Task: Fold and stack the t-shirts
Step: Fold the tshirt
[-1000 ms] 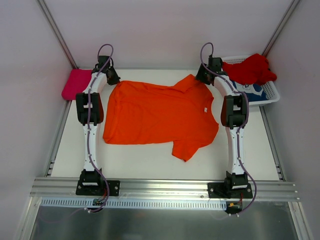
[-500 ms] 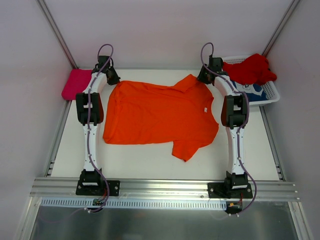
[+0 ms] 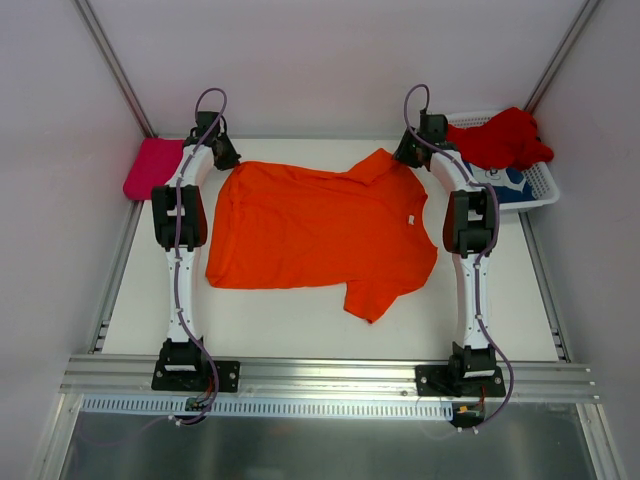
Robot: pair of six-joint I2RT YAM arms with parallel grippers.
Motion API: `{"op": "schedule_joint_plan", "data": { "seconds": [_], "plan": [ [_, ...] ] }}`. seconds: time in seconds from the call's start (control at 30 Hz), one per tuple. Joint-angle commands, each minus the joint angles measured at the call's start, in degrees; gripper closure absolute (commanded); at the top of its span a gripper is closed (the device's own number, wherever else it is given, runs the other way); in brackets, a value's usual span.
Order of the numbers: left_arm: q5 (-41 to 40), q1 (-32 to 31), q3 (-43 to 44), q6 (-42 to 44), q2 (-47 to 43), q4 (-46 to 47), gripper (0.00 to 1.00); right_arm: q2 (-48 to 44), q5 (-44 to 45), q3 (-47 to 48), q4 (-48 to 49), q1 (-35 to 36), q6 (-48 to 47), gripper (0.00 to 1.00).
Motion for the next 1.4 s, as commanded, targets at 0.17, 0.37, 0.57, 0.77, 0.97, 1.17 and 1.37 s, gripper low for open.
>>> {"op": "schedule_joint_plan", "data": {
  "seconds": [0.17, 0.37, 0.57, 0.77, 0.97, 1.17, 1.37],
  "plan": [
    [0.22, -0.42, -1.52, 1.24, -2.3, -3.6, 1.0, 0.79, -2.82, 3.1, 1.38, -0.73, 2.3, 0.87],
    [0.22, -0.42, -1.61, 1.32, -2.3, -3.6, 1.0, 0.96, -3.26, 3.01, 1.47, -0.73, 2.82, 0.98],
    [0.13, -0.42, -1.61, 1.32, -2.3, -3.6, 1.0, 0.87, -3.18, 2.84, 1.65, -0.73, 2.65, 1.0],
    [-0.4, -2.18, -1.61, 1.85, -2.65, -3.52, 1.0, -0.8, -2.65, 0.47, 2.61, -0.73, 1.77, 1.0],
    [-1.54, -2.62, -2.48, 2.55, -4.76, -3.43, 1.0, -4.31, -2.21, -1.99, 3.23, -0.64, 0.45, 1.0],
    [-2.86, -3.06, -5.29, 3.61, -8.89, -3.34, 1.0, -8.35, -1.51, -4.63, 3.49, 0.15, -1.04, 1.0],
    [-3.74, -3.15, -8.9, 3.96, -13.55, -3.17, 1.0, -12.22, -0.98, -7.18, 3.58, 0.5, -2.18, 1.0]
  ]
}}
